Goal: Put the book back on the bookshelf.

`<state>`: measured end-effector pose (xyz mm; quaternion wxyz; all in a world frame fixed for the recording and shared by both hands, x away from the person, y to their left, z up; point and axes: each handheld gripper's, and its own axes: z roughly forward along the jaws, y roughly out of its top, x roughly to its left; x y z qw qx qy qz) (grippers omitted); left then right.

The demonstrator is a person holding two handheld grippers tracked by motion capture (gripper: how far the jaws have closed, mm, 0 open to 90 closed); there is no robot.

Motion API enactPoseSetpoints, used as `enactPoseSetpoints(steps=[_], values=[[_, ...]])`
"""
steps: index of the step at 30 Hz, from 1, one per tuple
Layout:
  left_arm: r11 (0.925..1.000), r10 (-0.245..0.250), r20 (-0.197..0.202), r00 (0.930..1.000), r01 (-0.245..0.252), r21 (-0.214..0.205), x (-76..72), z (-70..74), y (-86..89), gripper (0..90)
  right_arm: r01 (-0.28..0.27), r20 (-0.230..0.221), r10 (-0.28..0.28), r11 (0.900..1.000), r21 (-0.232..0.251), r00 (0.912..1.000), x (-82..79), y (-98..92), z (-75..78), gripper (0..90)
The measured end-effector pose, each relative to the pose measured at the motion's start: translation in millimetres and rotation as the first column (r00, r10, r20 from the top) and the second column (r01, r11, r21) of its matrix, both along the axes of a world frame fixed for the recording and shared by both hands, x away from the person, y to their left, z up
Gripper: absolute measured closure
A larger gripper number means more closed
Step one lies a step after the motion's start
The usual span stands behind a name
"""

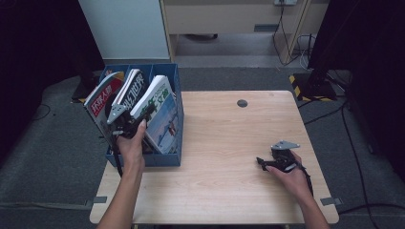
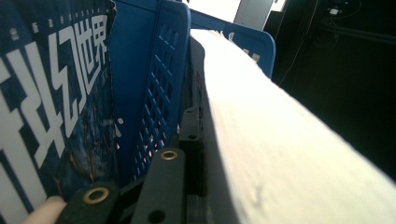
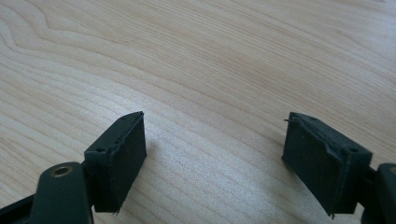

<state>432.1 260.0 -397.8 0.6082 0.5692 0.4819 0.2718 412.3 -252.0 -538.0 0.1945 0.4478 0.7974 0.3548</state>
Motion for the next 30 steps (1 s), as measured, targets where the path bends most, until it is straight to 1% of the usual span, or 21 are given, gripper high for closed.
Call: enactPoseSetpoints(steps=[3, 8, 10, 16, 19, 22, 25, 30], values=[[1.0, 0.007, -0.001, 1.0, -0.007, -0.002, 0.0, 1.0, -1.0, 72.8, 0.0, 0.0, 0.0, 1.0, 0.0, 1.0, 0.0, 0.0, 0.0, 21.3], [0.9998, 0.013, -0.006, 0.9999, -0.013, 0.014, 1.0, 5.7, -5.8, 72.9, -0.001, 0.0, 0.001, 1.0, 0.0, 1.0, 0.1, -0.1, 0.0, 21.3], [0.9997, 0.006, -0.005, 1.0, -0.005, 0.024, 1.8, 7.0, -7.2, 73.0, -0.001, 0.0, 0.001, 1.0, 0.0, 1.0, 0.1, -0.1, 0.0, 21.3], [0.9997, 0.002, -0.001, 1.0, -0.002, 0.025, 5.6, 10.3, -12.6, 73.1, -0.001, 0.0, 0.001, 1.0, 0.0, 1.0, 0.1, -0.1, 0.0, 21.3], [0.9996, 0.006, 0.007, 1.0, -0.006, 0.028, 10.2, 11.0, -15.5, 73.0, -0.001, 0.0, 0.001, 1.0, 0.0, 1.0, 0.1, -0.1, 0.0, 21.3], [0.9996, 0.009, 0.005, 0.9999, -0.009, 0.026, 14.5, 10.7, -16.3, 73.0, -0.001, 0.0, 0.001, 1.0, 0.0, 1.0, 0.1, -0.1, 0.0, 21.3], [0.9997, -0.002, 0.014, 0.9999, 0.002, 0.025, 18.8, 10.5, -15.8, 72.9, -0.001, 0.0, 0.001, 1.0, 0.0, 1.0, 0.1, -0.2, 0.0, 21.3], [0.9996, -0.004, 0.021, 0.9998, 0.004, 0.028, 23.3, 11.2, -15.3, 72.9, -0.001, 0.0, 0.001, 1.0, 0.0, 1.0, 0.1, -0.1, 0.0, 21.3]])
